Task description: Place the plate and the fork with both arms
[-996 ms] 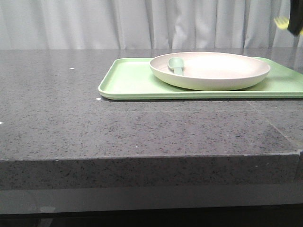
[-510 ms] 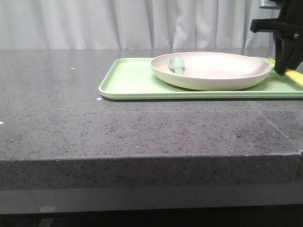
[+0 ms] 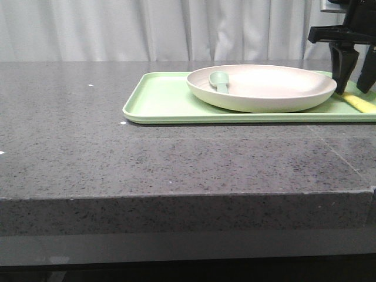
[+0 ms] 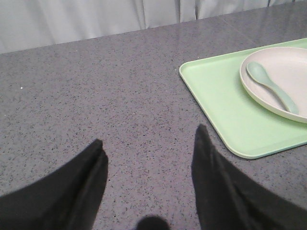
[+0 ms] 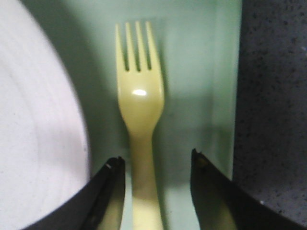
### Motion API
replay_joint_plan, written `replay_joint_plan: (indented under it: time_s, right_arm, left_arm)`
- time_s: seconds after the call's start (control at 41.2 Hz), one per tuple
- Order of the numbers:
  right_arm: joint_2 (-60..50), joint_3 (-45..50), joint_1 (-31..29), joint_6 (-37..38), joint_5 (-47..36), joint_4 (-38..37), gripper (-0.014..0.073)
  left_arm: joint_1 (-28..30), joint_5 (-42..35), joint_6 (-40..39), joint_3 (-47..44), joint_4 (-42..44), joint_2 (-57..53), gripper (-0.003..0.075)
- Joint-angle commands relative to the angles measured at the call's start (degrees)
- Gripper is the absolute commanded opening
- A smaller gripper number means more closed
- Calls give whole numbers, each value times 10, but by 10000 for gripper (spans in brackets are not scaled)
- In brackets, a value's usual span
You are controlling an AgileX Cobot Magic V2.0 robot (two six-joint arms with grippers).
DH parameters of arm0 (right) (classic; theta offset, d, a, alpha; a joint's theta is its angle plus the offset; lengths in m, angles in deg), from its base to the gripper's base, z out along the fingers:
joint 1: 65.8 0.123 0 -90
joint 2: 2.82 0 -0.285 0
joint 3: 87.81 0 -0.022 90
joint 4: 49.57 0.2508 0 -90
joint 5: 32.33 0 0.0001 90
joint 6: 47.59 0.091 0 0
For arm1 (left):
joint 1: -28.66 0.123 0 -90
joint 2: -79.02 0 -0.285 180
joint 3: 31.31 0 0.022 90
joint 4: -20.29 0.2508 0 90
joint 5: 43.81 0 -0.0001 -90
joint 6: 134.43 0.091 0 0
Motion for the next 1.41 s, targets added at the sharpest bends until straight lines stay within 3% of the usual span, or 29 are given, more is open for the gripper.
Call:
replay_joint_plan:
  time_s: [0.0,0.243,0.462,0.802,1.117,1.385]
  right_arm:
    - [-32,-19,-3,-4,-9,1,384]
    - [-70,-17,-1,-13,30,1,384]
    - [-171,15,25,-36,39,1,384]
    - [-415,191,80,-41,-40,1,384]
    - [-620,354,81,-43,-95,1,384]
    - [-765,474,81,-69,-189,1,384]
  left_arm:
    - [0,-44,-5,16,0,-2,390]
    - [0,-44,-5,16,0,-2,390]
    - [0,-44,-5,16,0,-2,390]
    - [0,-44,-5,16,0,-2,390]
    - [0,-44,-5,16,0,-2,390]
    - [0,-44,-5,16,0,-2,390]
